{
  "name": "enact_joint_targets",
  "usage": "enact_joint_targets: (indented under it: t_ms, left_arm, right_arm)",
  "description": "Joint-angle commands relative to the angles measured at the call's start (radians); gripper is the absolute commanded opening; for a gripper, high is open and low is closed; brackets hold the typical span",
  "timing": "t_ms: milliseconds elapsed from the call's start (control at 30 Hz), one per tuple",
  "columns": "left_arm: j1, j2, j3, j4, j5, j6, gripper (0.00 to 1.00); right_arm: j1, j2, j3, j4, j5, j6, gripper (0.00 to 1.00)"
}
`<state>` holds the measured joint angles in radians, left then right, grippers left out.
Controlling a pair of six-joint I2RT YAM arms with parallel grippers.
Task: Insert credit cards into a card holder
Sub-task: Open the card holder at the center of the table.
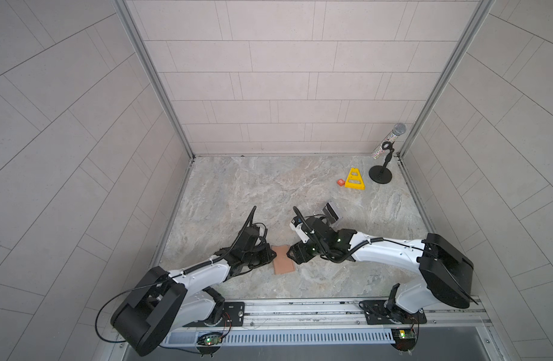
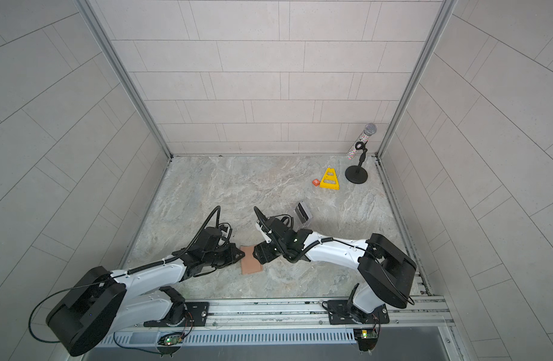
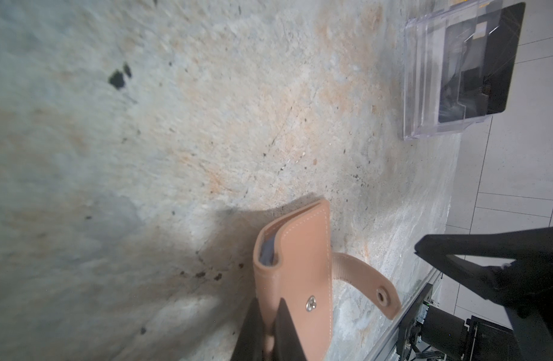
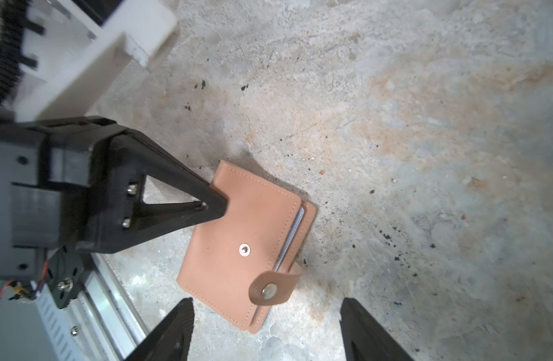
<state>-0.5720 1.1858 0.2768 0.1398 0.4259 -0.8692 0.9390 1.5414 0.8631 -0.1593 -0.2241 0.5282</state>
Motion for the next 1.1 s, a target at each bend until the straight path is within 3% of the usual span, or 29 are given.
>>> enact_joint_targets:
  t_ms: [0, 167, 300, 600, 767, 833, 967, 1067]
  left_arm:
    - [0.000, 0.015, 0.012, -0.055, -0.021, 0.027, 0.04]
    - [0.001, 0.014, 0.012, -0.056, -0.019, 0.028, 0.04]
    - [0.000, 0.015, 0.013, -0.057, -0.019, 0.028, 0.04]
    - [0.000, 0.024, 0.039, -0.059, -0.021, 0.033, 0.04]
    - [0.001, 0.029, 0.043, -0.055, -0.019, 0.038, 0.05]
    - [0.001, 0.029, 0.050, -0.063, -0.014, 0.045, 0.11]
    - [0.000, 0.007, 0.094, -0.130, -0.012, 0.084, 0.42]
    - [0.000, -0.039, 0.123, -0.178, -0.019, 0.106, 0.56]
  right_arm:
    - [0.015, 0.052, 0.039, -0.067, 0.093, -0.019, 0.76]
    - [0.021, 0.108, 0.063, -0.062, 0.109, -0.016, 0.73]
    - [0.023, 0.127, 0.080, -0.103, 0.150, -0.017, 0.63]
    - [0.024, 0.103, 0.066, -0.119, 0.132, -0.028, 0.19]
    - [0.025, 0.078, 0.065, -0.140, 0.150, -0.028, 0.02]
    - [0.024, 0.054, 0.068, -0.159, 0.178, -0.027, 0.00]
    - [0.024, -0.005, 0.097, -0.237, 0.250, -0.037, 0.00]
    - [0.024, -0.051, 0.120, -0.290, 0.289, -0.045, 0.00]
